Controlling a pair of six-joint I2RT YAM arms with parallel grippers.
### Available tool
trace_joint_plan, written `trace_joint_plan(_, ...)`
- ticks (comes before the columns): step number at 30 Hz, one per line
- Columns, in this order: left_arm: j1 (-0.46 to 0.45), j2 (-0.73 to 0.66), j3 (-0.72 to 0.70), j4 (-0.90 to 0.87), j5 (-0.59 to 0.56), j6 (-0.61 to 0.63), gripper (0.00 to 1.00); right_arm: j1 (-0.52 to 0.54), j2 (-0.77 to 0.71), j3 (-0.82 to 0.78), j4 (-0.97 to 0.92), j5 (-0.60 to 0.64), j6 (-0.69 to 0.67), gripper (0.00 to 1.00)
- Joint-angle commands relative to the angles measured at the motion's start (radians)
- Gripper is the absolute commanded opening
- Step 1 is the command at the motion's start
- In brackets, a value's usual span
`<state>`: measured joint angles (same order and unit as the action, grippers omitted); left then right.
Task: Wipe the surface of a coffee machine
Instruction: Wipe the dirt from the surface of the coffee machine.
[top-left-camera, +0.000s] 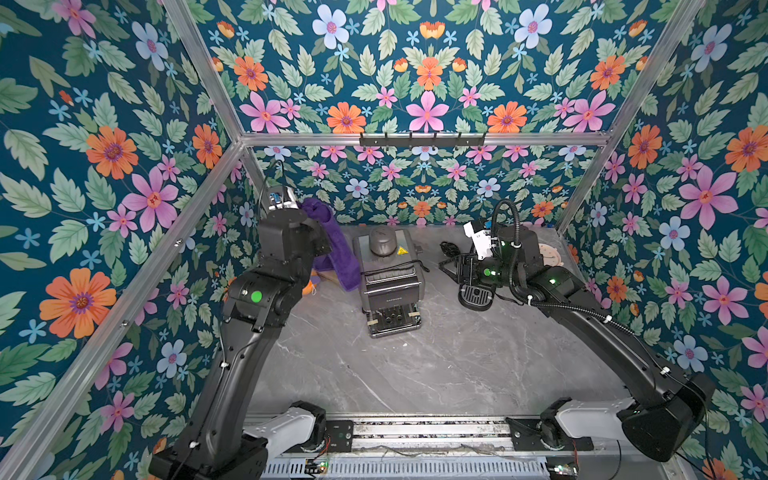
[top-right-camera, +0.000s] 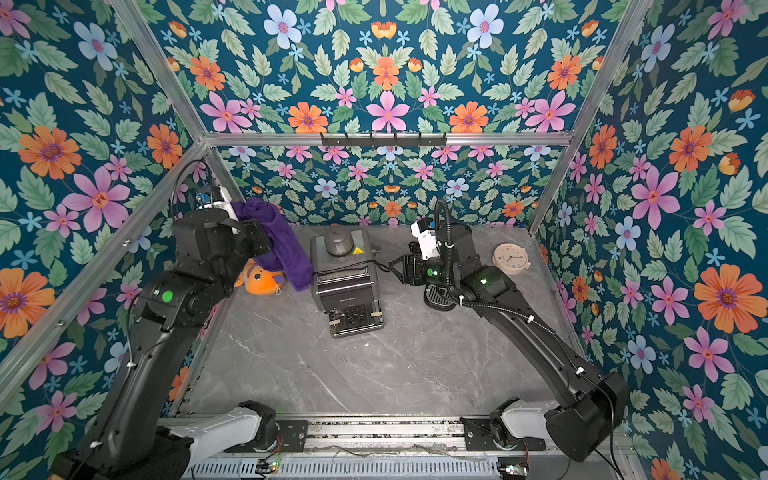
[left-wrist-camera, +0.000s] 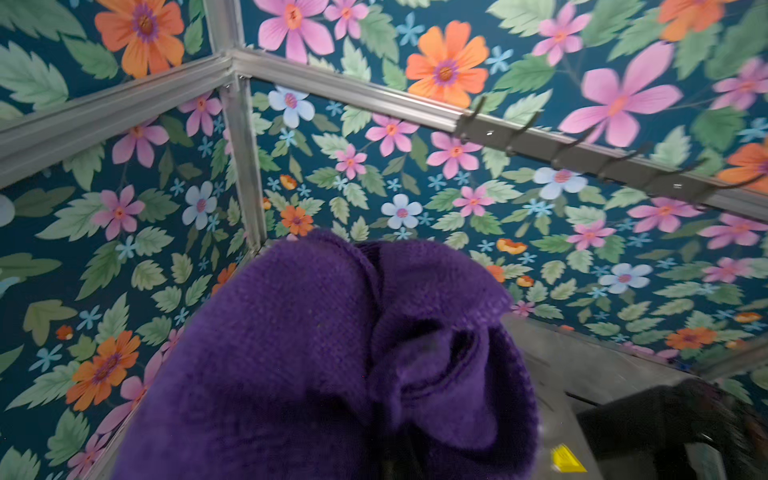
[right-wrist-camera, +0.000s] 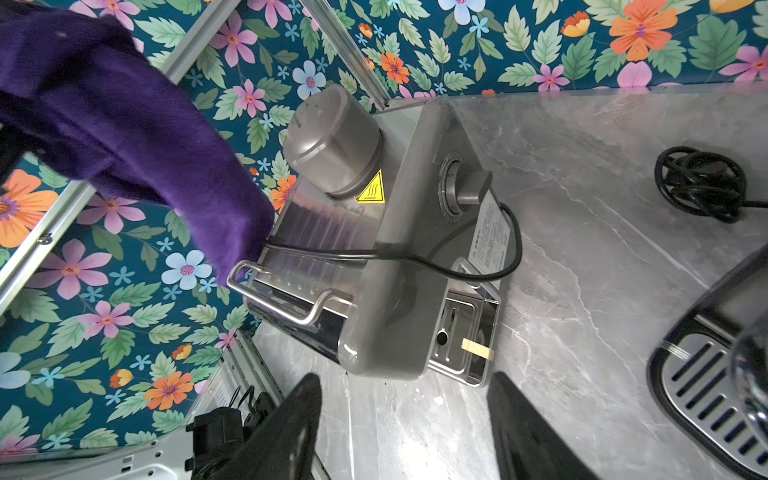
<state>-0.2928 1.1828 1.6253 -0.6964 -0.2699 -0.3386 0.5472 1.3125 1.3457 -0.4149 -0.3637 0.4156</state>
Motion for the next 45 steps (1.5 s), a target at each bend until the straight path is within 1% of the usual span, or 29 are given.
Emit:
trace_joint_plan(1, 0.117, 0.033, -0.044, 0.091, 0.329, -0.010, 0.00, 0.005, 0.002, 0.005, 0.028, -0.028, 0.022, 0.65)
trace_joint_plan(3, 0.161, 0.039, -0.119, 0.171, 0.440, -0.029, 0.00, 0.008, 0.001, -0.001, 0.028, -0.034, 0.030, 0.65)
trace_joint_plan(4, 0.167, 0.032, -0.171, 0.228, 0.510, -0.025, 0.00, 0.010, 0.003, -0.003, 0.027, -0.036, 0.034, 0.65)
trace_joint_plan(6, 0.167, 0.010, -0.287, 0.353, 0.605, -0.033, 0.00, 0.017, 0.006, -0.008, 0.026, -0.043, 0.040, 0.64)
trace_joint_plan(8, 0.168, -0.012, -0.390, 0.437, 0.675, -0.044, 0.00, 0.026, 0.014, -0.011, 0.020, -0.050, 0.042, 0.64)
trace_joint_plan(10, 0.169, -0.030, -0.476, 0.478, 0.685, -0.054, 0.00, 0.038, 0.027, -0.010, 0.009, -0.054, 0.042, 0.64)
trace_joint_plan(13, 0.169, -0.043, -0.572, 0.494, 0.700, -0.055, 0.00, 0.057, 0.050, -0.010, 0.004, -0.063, 0.045, 0.64)
trace_joint_plan(15, 0.169, -0.049, -0.647, 0.516, 0.688, -0.065, 0.00, 0.066, 0.066, -0.010, 0.004, -0.071, 0.047, 0.64)
trace_joint_plan(20, 0.175, -0.029, -0.786, 0.577, 0.683, -0.091, 0.00, 0.068, 0.089, 0.000, -0.001, -0.077, 0.051, 0.64)
trace_joint_plan(22, 0.186, -0.005, -0.807, 0.585, 0.678, -0.105, 0.00, 0.068, 0.090, 0.009, -0.008, -0.068, 0.046, 0.64)
trace_joint_plan(25, 0.210, 0.022, -0.783, 0.561, 0.689, -0.101, 0.00, 0.068, 0.091, 0.031, -0.026, -0.063, 0.036, 0.64)
trace_joint_plan(27, 0.230, 0.018, -0.740, 0.543, 0.698, -0.090, 0.00, 0.068, 0.090, 0.039, -0.036, -0.058, 0.033, 0.64)
trace_joint_plan(31, 0.270, 0.005, -0.600, 0.482, 0.710, -0.050, 0.00, 0.068, 0.085, 0.040, -0.041, -0.053, 0.032, 0.64)
trace_joint_plan(33, 0.277, 0.010, -0.544, 0.471, 0.723, -0.047, 0.00, 0.068, 0.085, 0.039, -0.041, -0.049, 0.033, 0.64)
trace_joint_plan(35, 0.278, 0.025, -0.521, 0.478, 0.760, -0.062, 0.00, 0.068, 0.085, 0.035, -0.039, -0.046, 0.035, 0.64)
trace_joint_plan(38, 0.278, 0.054, -0.584, 0.561, 0.799, -0.113, 0.00, 0.068, 0.085, 0.030, -0.033, -0.042, 0.041, 0.64)
trace_joint_plan(43, 0.277, 0.122, -0.779, 0.732, 0.825, -0.170, 0.00, 0.068, 0.087, 0.029, -0.031, -0.042, 0.045, 0.64)
trace_joint_plan(45, 0.277, 0.151, -0.832, 0.767, 0.831, -0.180, 0.00, 0.068, 0.090, 0.030, -0.040, -0.043, 0.044, 0.64)
